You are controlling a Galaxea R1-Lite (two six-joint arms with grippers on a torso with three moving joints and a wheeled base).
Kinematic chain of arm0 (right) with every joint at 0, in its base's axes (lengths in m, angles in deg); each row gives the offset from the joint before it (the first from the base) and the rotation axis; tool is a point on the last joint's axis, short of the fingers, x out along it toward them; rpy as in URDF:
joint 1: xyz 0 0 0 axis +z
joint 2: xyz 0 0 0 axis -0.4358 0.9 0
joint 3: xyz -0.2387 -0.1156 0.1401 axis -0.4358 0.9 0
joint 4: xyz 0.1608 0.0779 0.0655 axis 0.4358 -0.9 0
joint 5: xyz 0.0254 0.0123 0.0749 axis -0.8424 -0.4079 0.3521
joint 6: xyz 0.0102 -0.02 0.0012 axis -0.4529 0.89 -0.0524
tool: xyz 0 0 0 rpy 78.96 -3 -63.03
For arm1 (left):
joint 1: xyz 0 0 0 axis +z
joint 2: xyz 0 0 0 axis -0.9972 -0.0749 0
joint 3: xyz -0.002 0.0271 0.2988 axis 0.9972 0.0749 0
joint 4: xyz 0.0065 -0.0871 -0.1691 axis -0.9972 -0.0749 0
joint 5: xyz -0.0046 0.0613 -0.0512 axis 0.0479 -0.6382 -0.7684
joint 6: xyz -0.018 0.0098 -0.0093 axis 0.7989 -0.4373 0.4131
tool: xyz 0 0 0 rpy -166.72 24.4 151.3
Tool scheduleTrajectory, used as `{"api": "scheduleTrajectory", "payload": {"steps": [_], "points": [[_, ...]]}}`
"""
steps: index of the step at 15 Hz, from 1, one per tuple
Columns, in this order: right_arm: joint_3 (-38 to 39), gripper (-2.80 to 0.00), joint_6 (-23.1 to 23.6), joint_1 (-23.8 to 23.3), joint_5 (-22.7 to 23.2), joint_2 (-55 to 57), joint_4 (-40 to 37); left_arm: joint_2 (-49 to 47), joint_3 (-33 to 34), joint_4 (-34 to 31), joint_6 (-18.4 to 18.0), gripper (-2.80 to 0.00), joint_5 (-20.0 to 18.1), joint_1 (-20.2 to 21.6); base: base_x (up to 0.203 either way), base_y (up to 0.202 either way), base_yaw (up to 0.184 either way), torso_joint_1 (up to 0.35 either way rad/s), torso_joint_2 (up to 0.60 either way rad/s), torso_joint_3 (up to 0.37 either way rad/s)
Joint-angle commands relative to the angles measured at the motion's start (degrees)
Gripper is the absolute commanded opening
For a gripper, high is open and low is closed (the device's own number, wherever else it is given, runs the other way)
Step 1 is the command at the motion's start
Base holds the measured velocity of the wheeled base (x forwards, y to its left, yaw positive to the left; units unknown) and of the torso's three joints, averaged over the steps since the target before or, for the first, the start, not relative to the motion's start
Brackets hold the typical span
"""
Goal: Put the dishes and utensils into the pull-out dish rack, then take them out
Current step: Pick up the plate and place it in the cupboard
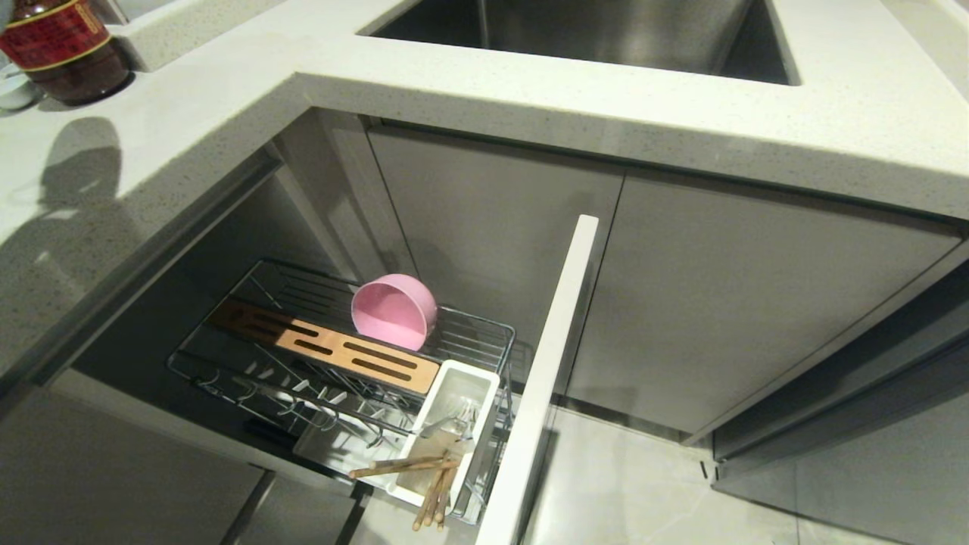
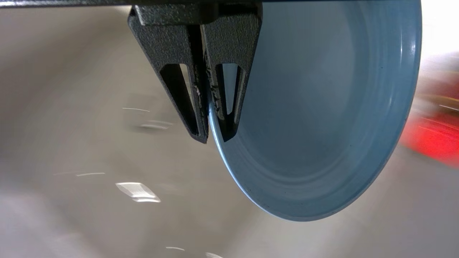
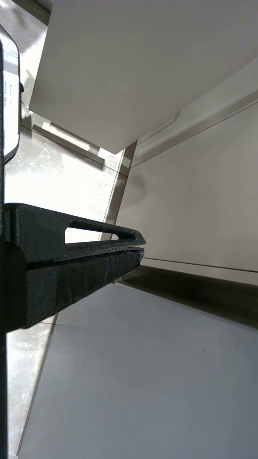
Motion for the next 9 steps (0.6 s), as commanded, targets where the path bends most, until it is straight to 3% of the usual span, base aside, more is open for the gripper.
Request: {"api": "scheduleTrajectory", "payload": {"steps": [1, 4, 5, 9], "points": [[1.5, -2.8, 0.0, 0.0, 0.0, 0.0, 0.0, -2.3, 1.9, 1.1, 4.0, -2.8, 0.2, -12.2, 0.0, 0.0, 0.0, 0.0, 0.0, 0.0], [1.5, -2.8, 0.0, 0.0, 0.0, 0.0, 0.0, -5.7, 8.0, 2.2, 7.5, -2.8, 3.1, -25.6, 0.0, 0.0, 0.0, 0.0, 0.0, 0.0], [1.5, -2.8, 0.0, 0.0, 0.0, 0.0, 0.0, -7.7, 11.0, 3.5, 8.9, -2.8, 6.5, -27.5, 0.0, 0.0, 0.0, 0.0, 0.0, 0.0], [1.5, -2.8, 0.0, 0.0, 0.0, 0.0, 0.0, -11.7, 19.9, 13.0, 13.5, -2.8, 17.1, -27.9, 0.0, 0.0, 0.0, 0.0, 0.0, 0.0]]}}
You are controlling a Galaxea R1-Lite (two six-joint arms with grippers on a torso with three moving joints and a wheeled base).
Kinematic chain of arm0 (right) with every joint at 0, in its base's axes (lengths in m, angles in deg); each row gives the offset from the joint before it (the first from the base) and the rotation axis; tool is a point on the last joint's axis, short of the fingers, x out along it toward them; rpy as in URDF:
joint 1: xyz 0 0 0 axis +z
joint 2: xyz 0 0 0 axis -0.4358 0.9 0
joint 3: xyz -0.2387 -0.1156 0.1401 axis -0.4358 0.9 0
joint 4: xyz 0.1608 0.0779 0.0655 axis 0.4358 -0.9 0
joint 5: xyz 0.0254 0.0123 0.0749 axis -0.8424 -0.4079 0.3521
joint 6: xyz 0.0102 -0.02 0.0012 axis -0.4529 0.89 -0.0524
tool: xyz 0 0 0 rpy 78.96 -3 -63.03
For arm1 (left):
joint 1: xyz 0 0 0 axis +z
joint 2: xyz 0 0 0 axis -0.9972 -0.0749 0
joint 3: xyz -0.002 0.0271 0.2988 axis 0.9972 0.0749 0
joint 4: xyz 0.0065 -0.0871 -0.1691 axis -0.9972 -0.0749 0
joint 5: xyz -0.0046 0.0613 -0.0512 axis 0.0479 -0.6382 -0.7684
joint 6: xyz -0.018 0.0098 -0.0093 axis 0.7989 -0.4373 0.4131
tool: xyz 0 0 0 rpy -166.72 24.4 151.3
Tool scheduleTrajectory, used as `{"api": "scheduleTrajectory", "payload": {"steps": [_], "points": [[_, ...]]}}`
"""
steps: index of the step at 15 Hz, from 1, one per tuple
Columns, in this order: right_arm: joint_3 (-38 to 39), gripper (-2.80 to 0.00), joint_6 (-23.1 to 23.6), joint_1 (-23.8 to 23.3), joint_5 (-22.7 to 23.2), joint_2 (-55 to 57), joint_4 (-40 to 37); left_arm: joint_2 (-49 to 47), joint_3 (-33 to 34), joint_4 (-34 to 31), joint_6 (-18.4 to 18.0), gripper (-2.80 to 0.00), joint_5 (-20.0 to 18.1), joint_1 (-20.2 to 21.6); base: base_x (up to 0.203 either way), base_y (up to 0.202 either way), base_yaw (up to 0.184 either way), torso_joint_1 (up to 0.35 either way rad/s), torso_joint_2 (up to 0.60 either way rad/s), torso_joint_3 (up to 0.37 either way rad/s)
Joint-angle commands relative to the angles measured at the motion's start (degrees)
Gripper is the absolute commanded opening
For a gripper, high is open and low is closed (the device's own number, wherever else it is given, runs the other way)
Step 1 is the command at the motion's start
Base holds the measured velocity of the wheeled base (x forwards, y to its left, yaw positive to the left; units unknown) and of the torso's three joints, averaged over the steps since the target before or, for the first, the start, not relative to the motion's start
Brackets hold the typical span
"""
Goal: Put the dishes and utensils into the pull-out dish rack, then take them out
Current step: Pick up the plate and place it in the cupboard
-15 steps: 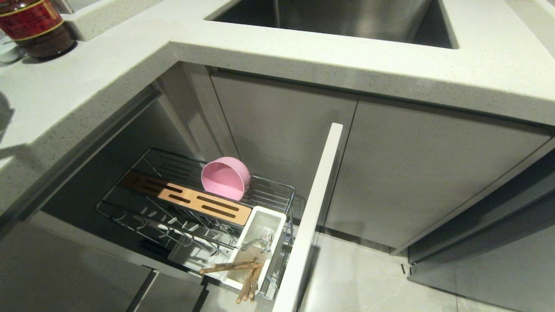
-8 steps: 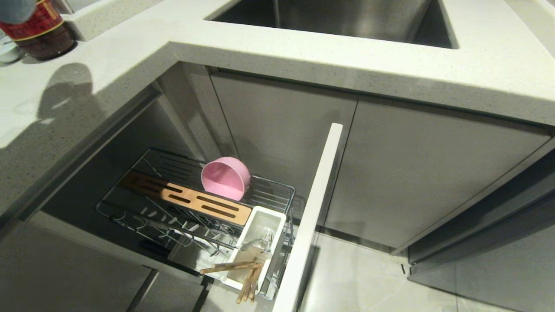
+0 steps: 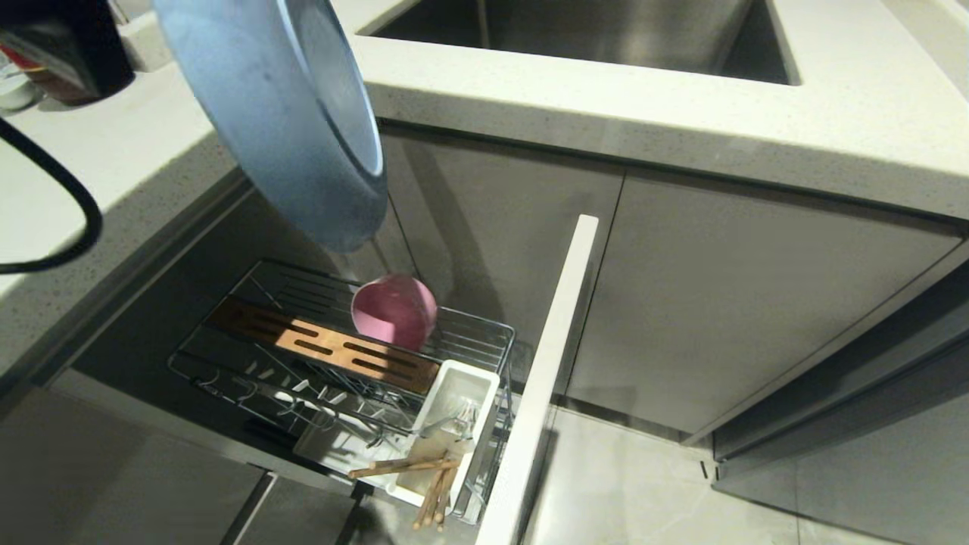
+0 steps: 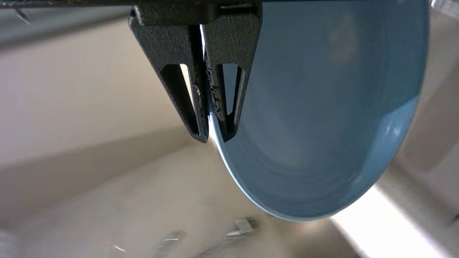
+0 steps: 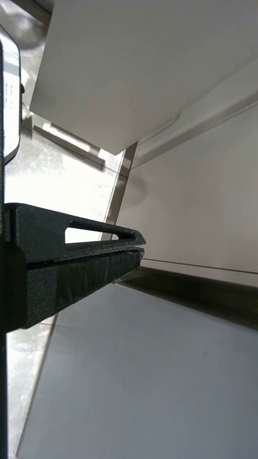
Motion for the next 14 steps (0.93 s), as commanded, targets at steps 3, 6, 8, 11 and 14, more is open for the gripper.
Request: {"api": "scheduleTrajectory", "payload": {"steps": [3, 6, 8, 11, 14], "points": [[1.5, -2.8, 0.0, 0.0, 0.0, 0.0, 0.1, -4.2, 9.3, 5.5, 7.7, -2.8, 9.9, -0.3, 0.0, 0.0, 0.0, 0.0, 0.0, 0.0], [1.5, -2.8, 0.0, 0.0, 0.0, 0.0, 0.1, -5.6, 14.5, 10.5, 10.1, -2.8, 18.1, -0.3, 0.0, 0.0, 0.0, 0.0, 0.0, 0.0], [1.5, -2.8, 0.0, 0.0, 0.0, 0.0, 0.1, -6.4, 15.5, 12.0, 12.0, -2.8, 22.7, -0.3, 0.0, 0.0, 0.0, 0.0, 0.0, 0.0], [1.5, -2.8, 0.0, -0.1, 0.0, 0.0, 0.1, -6.6, 16.8, 12.0, 15.2, -2.8, 25.9, 1.5, 0.0, 0.0, 0.0, 0.0, 0.0, 0.0], [1.5, -2.8, 0.0, 0.0, 0.0, 0.0, 0.1, -6.7, 18.5, 11.9, 18.3, -2.8, 27.4, 6.2, 0.0, 0.0, 0.0, 0.0, 0.0, 0.0]]}}
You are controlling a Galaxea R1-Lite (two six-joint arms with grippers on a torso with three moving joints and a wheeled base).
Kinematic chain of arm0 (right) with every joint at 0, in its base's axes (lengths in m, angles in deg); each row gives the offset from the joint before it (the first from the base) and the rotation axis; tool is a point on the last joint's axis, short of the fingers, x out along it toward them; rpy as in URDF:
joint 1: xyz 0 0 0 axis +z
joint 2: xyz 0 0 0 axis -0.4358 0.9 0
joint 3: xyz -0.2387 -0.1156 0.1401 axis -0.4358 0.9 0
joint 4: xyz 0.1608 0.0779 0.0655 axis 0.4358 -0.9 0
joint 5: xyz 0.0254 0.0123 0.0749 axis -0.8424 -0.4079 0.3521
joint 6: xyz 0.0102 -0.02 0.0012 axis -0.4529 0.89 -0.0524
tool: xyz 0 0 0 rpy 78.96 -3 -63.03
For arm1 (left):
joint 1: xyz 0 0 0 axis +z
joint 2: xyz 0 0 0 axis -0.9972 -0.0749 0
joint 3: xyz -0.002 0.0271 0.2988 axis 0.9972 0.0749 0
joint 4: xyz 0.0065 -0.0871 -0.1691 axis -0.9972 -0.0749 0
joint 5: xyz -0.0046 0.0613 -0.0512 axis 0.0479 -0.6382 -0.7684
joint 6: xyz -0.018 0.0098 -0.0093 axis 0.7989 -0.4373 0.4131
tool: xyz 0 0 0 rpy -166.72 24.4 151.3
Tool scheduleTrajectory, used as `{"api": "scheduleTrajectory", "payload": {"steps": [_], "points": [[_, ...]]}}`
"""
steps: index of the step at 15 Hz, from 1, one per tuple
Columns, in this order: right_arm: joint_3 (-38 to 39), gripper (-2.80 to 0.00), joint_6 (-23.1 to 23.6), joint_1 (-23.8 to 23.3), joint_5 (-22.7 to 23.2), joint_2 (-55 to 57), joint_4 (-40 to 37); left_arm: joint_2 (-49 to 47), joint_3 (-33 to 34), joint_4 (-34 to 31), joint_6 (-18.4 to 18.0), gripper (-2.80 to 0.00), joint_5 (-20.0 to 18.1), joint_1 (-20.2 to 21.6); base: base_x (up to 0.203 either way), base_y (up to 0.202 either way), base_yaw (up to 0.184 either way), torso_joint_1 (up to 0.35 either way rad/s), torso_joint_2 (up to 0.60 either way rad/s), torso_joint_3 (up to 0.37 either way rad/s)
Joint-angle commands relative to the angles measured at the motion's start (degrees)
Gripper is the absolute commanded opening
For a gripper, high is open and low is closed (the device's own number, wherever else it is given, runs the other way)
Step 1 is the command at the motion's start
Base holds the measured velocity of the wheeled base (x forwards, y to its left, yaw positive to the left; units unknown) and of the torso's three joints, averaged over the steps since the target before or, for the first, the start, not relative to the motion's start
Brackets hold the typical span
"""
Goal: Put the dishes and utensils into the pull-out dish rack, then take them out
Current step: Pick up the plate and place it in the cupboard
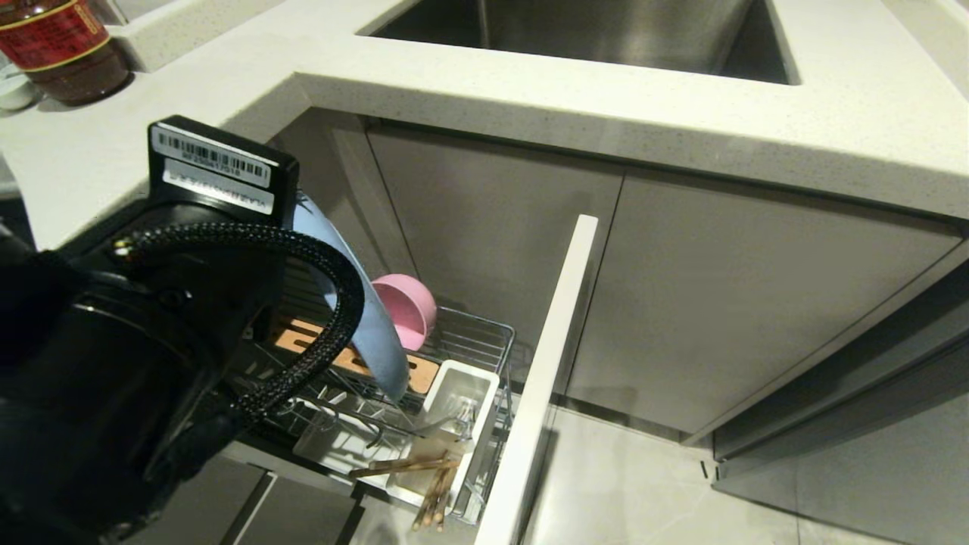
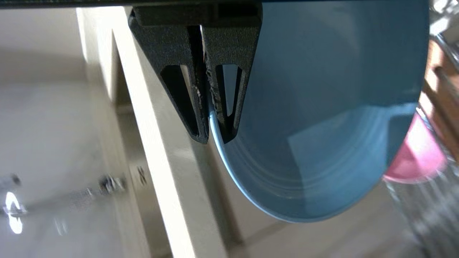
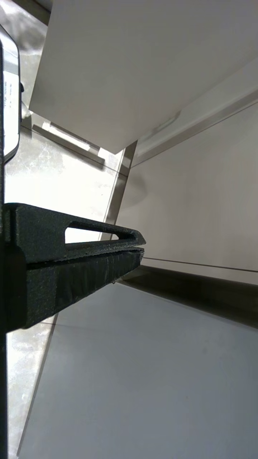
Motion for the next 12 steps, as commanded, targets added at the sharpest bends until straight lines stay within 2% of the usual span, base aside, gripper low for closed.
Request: {"api": "scheduleTrajectory", "payload": {"steps": [1, 6, 12], "points": [[1.5, -2.8, 0.0, 0.0, 0.0, 0.0, 0.0, -0.6, 2.0, 0.1, 3.4, -2.8, 0.5, 5.0, 0.0, 0.0, 0.0, 0.0, 0.0, 0.0], [1.5, -2.8, 0.0, 0.0, 0.0, 0.0, 0.0, -2.5, 5.4, -0.1, 9.5, -2.8, 0.7, 10.4, 0.0, 0.0, 0.0, 0.0, 0.0, 0.0], [1.5, -2.8, 0.0, 0.0, 0.0, 0.0, 0.0, -5.6, 8.7, -0.7, 12.5, -2.8, 1.0, 12.2, 0.0, 0.0, 0.0, 0.0, 0.0, 0.0]]}}
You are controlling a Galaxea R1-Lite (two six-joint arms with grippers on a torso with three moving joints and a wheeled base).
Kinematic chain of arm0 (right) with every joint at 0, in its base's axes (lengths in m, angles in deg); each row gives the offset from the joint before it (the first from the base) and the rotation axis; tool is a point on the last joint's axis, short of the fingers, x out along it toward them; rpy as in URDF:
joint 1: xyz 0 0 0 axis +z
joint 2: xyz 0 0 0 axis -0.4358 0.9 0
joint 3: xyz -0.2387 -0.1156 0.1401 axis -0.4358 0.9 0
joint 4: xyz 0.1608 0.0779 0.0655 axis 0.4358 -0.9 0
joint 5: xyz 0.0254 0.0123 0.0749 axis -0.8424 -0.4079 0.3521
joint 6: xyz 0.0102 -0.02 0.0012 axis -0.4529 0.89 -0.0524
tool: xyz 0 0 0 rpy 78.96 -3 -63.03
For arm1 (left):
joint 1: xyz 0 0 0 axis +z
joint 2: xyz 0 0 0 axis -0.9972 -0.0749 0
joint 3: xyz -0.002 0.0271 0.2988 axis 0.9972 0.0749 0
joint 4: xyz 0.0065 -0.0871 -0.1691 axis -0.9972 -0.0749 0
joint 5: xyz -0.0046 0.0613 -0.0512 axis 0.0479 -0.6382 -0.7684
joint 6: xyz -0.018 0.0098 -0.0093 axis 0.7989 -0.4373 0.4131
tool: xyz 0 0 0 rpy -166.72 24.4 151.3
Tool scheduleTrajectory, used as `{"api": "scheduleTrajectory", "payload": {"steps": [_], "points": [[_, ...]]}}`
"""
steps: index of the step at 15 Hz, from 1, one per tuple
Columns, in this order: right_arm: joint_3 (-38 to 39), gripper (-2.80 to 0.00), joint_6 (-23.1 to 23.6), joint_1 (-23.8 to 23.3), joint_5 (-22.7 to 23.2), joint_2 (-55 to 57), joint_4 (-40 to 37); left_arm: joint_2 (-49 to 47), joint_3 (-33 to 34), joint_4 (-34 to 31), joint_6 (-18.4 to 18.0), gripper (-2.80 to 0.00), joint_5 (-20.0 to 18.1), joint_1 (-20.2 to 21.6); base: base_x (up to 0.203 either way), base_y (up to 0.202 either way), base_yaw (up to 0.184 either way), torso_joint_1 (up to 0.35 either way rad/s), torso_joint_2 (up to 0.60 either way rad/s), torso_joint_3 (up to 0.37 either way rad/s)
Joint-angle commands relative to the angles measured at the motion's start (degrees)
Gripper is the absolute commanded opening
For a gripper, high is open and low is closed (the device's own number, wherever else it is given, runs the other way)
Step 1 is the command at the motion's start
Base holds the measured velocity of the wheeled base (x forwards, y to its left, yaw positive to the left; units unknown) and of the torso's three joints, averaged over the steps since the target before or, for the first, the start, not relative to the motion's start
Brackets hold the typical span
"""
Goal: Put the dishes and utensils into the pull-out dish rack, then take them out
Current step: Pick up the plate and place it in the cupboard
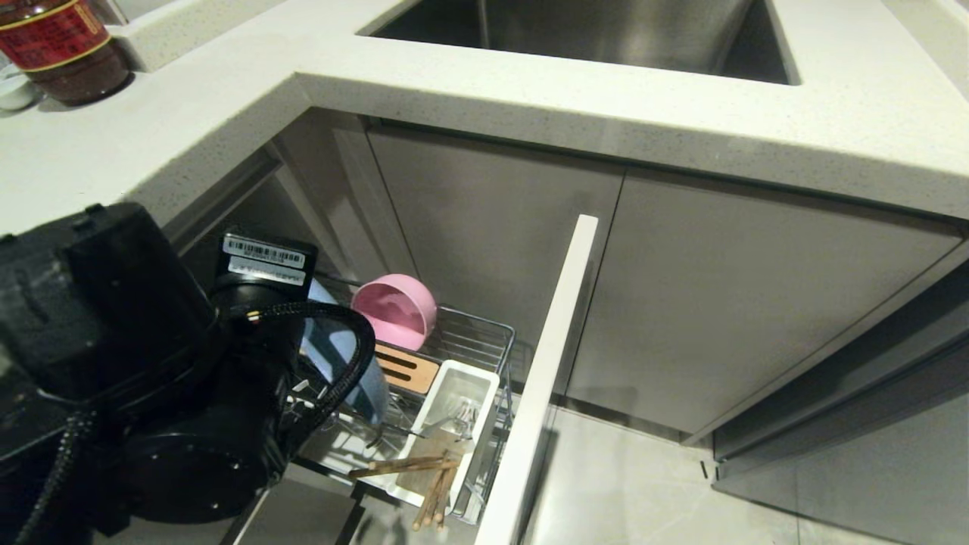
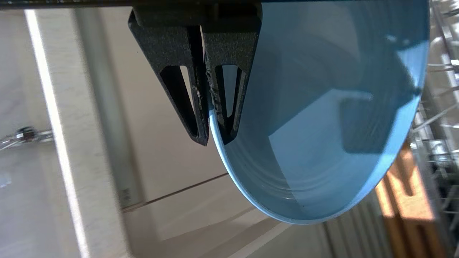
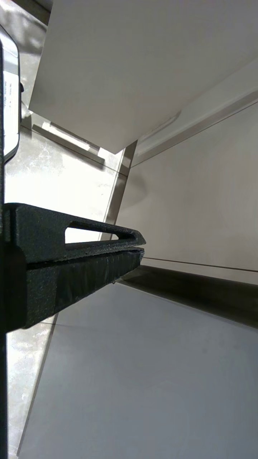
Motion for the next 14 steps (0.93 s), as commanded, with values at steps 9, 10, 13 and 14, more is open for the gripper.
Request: {"api": "scheduleTrajectory", "payload": {"steps": [9, 10, 13, 14], "points": [[1.5, -2.8, 0.0, 0.0, 0.0, 0.0, 0.1, -3.5, 2.1, -8.3, 11.5, -2.8, 2.0, 3.1, 0.0, 0.0, 0.0, 0.0, 0.0, 0.0], [1.5, -2.8, 0.0, 0.0, 0.0, 0.0, 0.1, -4.0, 2.1, -11.7, 15.1, -2.8, 1.9, 3.1, 0.0, 0.0, 0.0, 0.0, 0.0, 0.0], [1.5, -2.8, 0.0, 0.0, 0.0, 0.0, 0.1, -3.9, 0.8, -18.5, 19.7, -2.8, 1.4, 3.1, 0.0, 0.0, 0.0, 0.0, 0.0, 0.0], [1.5, -2.8, 0.0, 0.0, 0.0, 0.0, 0.1, -3.4, 0.4, -18.6, 19.4, -2.8, 1.4, 2.9, 0.0, 0.0, 0.0, 0.0, 0.0, 0.0]]}}
